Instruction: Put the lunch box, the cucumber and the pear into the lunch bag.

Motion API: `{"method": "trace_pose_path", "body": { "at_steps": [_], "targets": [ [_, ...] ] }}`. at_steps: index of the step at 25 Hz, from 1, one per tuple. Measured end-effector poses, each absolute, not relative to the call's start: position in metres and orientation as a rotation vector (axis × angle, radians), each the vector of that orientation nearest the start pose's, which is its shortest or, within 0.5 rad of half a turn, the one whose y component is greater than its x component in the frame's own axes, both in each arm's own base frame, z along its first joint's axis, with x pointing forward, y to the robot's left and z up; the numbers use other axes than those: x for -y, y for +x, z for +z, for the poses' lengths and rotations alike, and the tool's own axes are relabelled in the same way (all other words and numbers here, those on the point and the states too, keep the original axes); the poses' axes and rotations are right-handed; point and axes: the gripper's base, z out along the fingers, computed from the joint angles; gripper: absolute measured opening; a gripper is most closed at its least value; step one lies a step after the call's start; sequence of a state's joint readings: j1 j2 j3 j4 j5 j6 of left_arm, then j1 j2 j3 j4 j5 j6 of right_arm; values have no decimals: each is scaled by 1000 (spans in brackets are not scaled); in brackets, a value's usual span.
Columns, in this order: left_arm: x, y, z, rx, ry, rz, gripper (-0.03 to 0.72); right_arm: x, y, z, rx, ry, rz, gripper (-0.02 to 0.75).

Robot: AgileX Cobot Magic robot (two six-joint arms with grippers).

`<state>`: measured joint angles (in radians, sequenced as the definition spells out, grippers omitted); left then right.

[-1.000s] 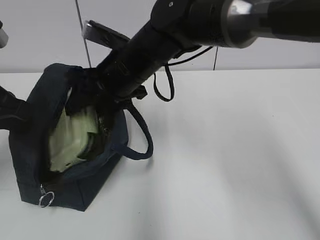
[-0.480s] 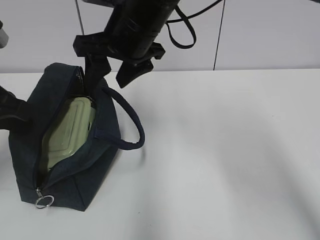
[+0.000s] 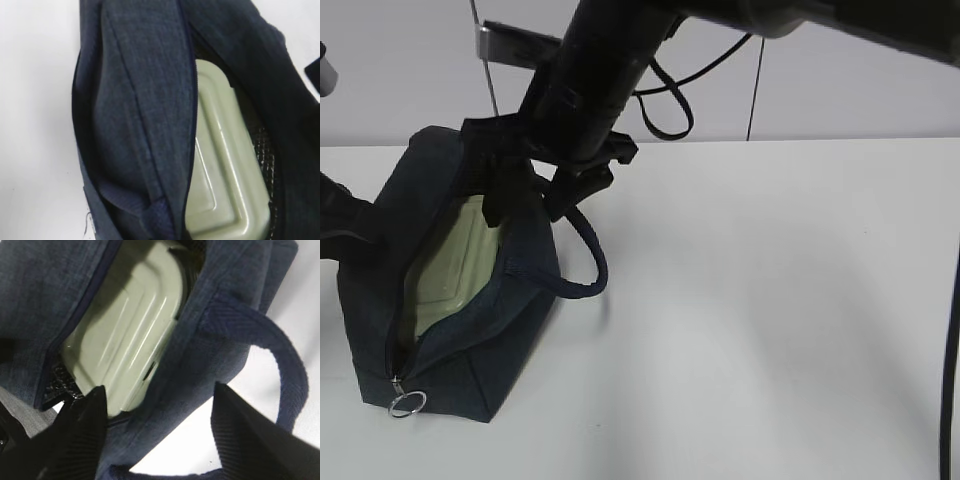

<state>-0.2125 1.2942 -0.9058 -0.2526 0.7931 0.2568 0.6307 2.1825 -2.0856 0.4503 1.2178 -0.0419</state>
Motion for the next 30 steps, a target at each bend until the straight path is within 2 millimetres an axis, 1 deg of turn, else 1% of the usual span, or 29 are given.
{"method": "trace_pose_path", "body": {
  "at_steps": [1,2,3,4,5,6,7,8,10,13,16,21,23,24,27,30],
  "targets": [
    [68,239,273,-2612,443,-282,-15,-312,364,268,-2740,-826,762,496],
    [68,239,273,-2612,443,-282,-15,-313,365,261,-2752,-827,756,470],
    [68,239,273,-2612,443,-282,-15,-314,366,258,-2756,-834,736,414],
    [68,239,273,-2611,445,-281,-15,-314,366,255,-2756,-844,709,337],
    [68,239,273,-2610,446,-281,-15,-312,368,253,-2756,-852,669,218],
    [69,239,273,-2610,450,-282,-15,-311,369,253,-2754,-860,632,119],
    [70,239,273,-2609,457,-284,-15,-309,370,252,-2752,-866,603,68],
    [73,238,273,-2606,474,-287,-15,-308,370,254,-2746,-870,584,33],
    [79,237,274,-2599,511,-291,-15,-306,369,261,-2726,-875,568,13],
    [86,243,279,-2581,546,-299,-15,-301,365,280,-2681,-879,556,9],
    [91,254,283,-2577,551,-305,-15,-293,359,289,-2663,-881,516,8],
    [98,273,286,-2589,557,-317,-15,-276,344,291,-2630,-831,480,7],
    [103,278,288,-2586,574,-324,-15,-262,337,295,-2621,-801,467,6],
    [107,279,288,-2585,588,-329,-15,-254,335,292,-2627,-779,461,6],
    [122,282,286,-2580,641,-350,-15,-225,327,292,-2626,-679,468,6],
    [138,285,284,-2571,687,-379,-15,-201,318,290,-2624,-597,473,6]
  ]
}}
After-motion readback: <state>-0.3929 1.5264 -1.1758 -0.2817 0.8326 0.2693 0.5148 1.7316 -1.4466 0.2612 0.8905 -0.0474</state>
